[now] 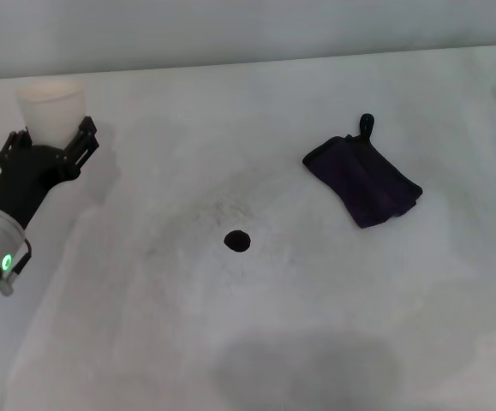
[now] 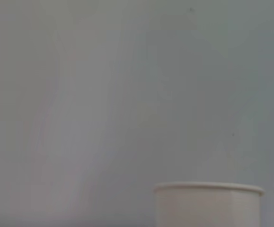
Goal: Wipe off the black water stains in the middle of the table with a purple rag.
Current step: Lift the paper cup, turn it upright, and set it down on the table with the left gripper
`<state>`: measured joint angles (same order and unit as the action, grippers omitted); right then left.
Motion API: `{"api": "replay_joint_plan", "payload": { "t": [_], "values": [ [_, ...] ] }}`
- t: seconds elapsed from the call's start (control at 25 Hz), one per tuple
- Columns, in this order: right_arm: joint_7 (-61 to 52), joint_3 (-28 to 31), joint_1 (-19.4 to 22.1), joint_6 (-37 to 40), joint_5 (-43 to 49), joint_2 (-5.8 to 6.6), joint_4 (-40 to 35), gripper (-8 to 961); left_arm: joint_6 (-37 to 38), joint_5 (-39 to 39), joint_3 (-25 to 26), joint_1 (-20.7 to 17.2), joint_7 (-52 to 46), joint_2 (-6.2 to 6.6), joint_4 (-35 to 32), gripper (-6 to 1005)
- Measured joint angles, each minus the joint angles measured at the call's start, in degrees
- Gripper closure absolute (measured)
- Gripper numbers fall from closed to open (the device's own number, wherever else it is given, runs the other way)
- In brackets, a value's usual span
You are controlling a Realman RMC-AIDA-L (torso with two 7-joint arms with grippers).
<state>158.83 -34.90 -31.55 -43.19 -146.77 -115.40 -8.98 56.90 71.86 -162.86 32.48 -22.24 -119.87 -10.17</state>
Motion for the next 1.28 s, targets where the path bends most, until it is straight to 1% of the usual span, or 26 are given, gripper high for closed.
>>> {"api": "replay_joint_plan", "payload": {
  "t": [0.32, 0.48, 0.8, 1.12, 1.28],
  "values": [
    [-0.01, -0.13, 0.07, -0.01, 0.01, 0.00, 0.10, 82, -1.38, -0.10, 0.00, -3.15, 0.03, -0.02, -0.53, 176],
    [-0.05, -1.27, -0.20, -0.01, 0.09, -0.08, 0.11, 82, -1.45, -0.42, -0.01, -4.25, 0.06, -0.02, -0.84, 175],
    [-0.10, -1.58, -0.38, 0.08, 0.09, -0.09, 0.10, 83, -2.51, -2.11, 0.00, -5.35, 0.44, -0.01, -1.48, 175],
    [-0.10, -1.58, -0.35, 0.04, 0.08, -0.09, 0.11, 83, -4.59, -2.37, 0.00, -5.83, 6.80, -0.01, -3.65, 174],
    [-0.10, -1.58, -0.35, 0.01, 0.09, -0.09, 0.11, 83, -4.62, -2.37, 0.00, -6.13, 7.66, -0.01, -4.23, 174]
  ]
}}
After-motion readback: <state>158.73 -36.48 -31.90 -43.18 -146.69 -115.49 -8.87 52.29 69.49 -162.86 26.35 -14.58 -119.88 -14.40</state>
